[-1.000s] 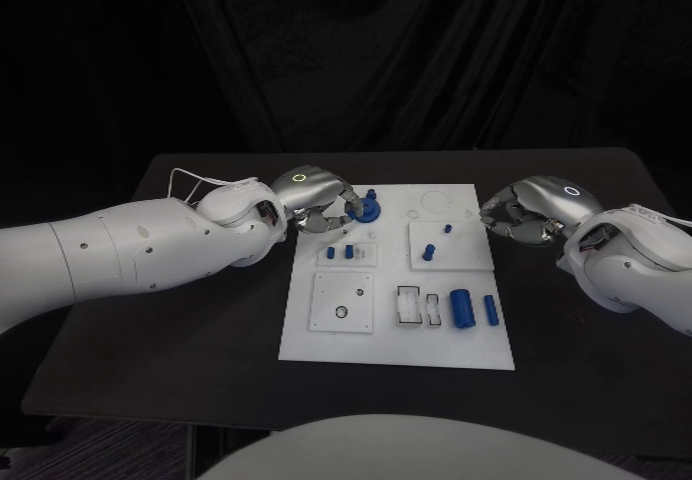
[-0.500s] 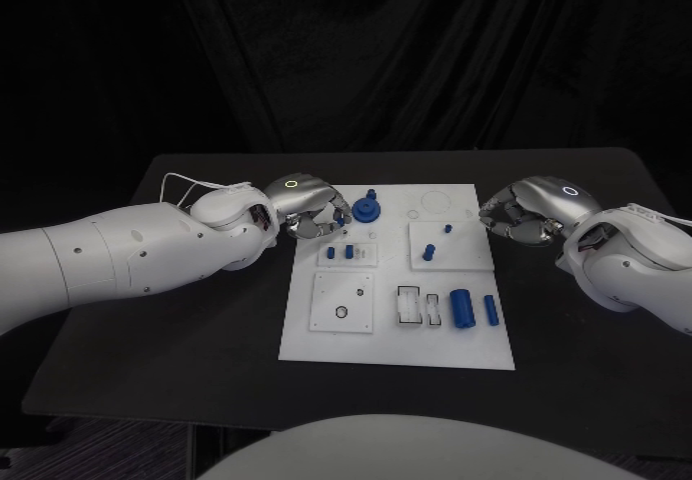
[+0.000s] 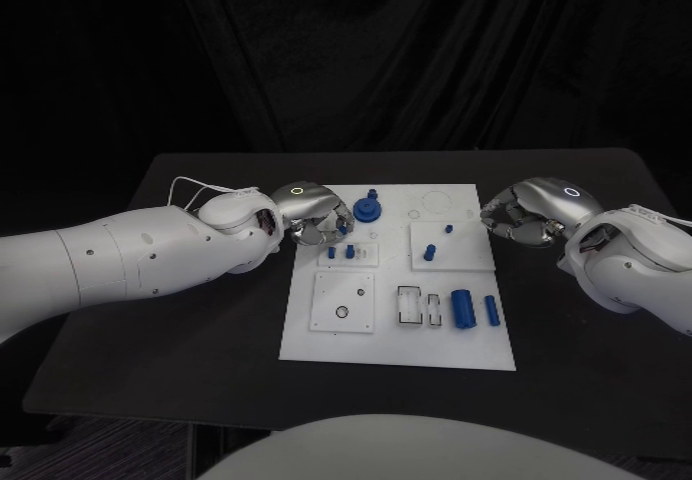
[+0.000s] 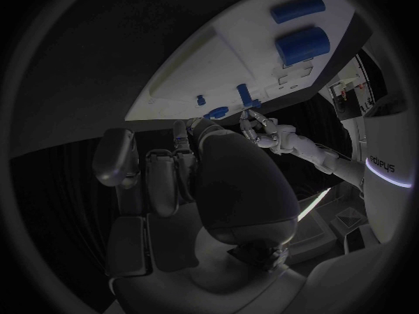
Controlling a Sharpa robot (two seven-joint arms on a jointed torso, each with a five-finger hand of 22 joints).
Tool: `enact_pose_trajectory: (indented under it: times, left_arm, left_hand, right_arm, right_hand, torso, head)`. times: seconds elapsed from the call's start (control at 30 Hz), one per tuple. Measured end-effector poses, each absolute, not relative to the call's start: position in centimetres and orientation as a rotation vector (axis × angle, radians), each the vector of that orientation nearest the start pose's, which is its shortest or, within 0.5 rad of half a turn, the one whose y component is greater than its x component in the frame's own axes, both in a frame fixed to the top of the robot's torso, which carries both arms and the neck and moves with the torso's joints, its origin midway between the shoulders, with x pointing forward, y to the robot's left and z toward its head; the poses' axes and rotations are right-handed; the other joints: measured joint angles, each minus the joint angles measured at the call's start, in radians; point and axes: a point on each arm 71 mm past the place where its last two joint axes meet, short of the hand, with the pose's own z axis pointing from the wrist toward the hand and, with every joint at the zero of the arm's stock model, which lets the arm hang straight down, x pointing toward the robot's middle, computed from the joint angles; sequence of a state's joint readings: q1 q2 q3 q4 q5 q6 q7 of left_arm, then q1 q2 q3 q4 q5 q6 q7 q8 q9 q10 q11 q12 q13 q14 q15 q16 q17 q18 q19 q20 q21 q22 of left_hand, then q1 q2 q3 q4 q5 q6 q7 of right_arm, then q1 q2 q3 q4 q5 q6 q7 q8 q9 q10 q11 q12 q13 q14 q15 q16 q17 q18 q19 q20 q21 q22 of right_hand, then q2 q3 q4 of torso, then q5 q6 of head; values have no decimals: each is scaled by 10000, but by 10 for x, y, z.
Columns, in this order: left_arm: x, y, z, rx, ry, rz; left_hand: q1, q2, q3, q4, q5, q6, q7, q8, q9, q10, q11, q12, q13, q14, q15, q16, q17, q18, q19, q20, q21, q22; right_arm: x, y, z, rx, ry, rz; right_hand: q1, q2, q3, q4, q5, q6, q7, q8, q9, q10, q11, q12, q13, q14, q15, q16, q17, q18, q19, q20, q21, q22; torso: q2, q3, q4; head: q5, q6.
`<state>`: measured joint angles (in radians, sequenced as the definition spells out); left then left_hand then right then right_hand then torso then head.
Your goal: Assemble the parts on the task board
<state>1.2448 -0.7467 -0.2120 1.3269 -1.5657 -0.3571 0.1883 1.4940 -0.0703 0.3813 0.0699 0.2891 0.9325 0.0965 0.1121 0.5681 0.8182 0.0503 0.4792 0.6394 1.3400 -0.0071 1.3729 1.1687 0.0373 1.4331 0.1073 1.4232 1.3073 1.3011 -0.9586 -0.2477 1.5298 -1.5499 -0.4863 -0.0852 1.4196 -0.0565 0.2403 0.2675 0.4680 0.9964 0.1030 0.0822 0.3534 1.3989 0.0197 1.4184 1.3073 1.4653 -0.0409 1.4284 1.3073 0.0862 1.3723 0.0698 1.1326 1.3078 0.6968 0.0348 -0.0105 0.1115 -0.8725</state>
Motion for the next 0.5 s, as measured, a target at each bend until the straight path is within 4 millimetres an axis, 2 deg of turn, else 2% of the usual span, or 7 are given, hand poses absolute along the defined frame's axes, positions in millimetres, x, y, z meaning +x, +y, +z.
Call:
enact_pose_trajectory:
  times: [0.5]
  left_arm:
    - [494,191,-230,5181,16276,-6985]
  left_hand:
    - [-38,38,54,-53,0,-1,-1,-1,19,0,1,0,2,0,0,0,39,1,0,1,0,8]
  right_arm:
    - [471,-259,-197,-2458,15789,4819]
  right_hand:
    - [0,0,0,0,0,0,0,0,0,0,0,0,0,0,0,0,0,-1,0,0,0,-1]
  torso:
    - [-12,13,-13]
  head:
    - [-8,0]
